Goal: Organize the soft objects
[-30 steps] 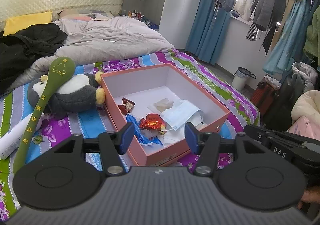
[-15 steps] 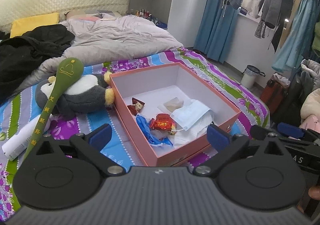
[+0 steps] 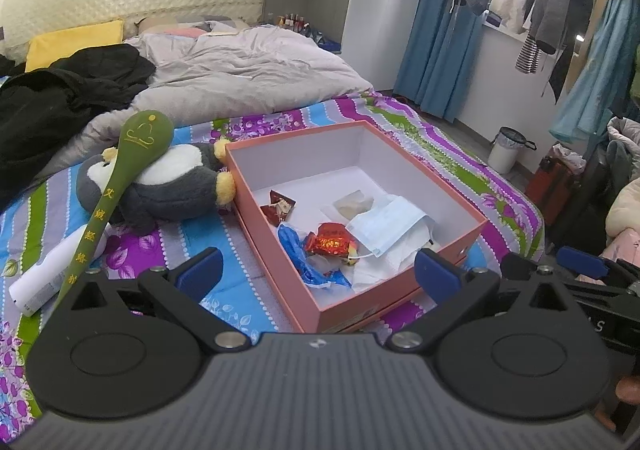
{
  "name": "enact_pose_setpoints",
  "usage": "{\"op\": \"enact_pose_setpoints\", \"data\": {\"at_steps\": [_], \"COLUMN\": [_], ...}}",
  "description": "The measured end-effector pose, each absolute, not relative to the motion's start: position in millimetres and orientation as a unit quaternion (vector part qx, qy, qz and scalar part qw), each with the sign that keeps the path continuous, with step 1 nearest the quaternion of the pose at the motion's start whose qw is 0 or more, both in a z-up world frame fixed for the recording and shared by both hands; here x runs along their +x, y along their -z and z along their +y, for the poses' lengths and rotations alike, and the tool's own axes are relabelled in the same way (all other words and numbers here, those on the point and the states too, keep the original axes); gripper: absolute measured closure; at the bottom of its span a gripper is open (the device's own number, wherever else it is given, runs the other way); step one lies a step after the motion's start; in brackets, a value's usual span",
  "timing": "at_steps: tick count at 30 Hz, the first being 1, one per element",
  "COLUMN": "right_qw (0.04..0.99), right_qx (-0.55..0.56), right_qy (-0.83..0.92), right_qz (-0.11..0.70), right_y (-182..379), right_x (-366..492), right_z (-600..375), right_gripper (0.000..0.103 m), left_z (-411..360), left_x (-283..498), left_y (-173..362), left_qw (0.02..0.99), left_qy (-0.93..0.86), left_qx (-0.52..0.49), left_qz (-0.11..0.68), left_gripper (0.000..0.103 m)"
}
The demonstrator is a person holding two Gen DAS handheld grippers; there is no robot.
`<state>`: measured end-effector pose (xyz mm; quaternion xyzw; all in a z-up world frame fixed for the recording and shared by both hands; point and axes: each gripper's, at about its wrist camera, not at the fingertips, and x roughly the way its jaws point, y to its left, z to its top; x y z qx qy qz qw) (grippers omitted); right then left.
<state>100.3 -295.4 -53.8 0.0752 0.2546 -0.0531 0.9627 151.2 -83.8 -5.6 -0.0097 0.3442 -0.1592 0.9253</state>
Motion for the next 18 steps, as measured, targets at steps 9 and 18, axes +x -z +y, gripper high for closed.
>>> {"op": "enact_pose_setpoints", "data": {"at_steps": [9, 18], "right_qw": [0.963, 0.962], "right_qx": [0.074, 0.075], "right_qy": [0.052, 0.05], "right_qz": [0.254, 0.257], "right_y": [54.4, 55.4], "right_x": [99.3, 99.7], "right_z": [-293.4, -290.8], "right_gripper": [0.014, 0.014], "left_z": [-83.3, -83.8], "left_x": [148.8, 146.4], "left_y": [4.4, 4.9], "left_qw": [0.925, 0.926], "left_qy": [0.154, 0.157], "left_qx": [-0.007, -0.003], "left_qz": [0.347, 0.344], "left_gripper": [0.0, 0.0]}}
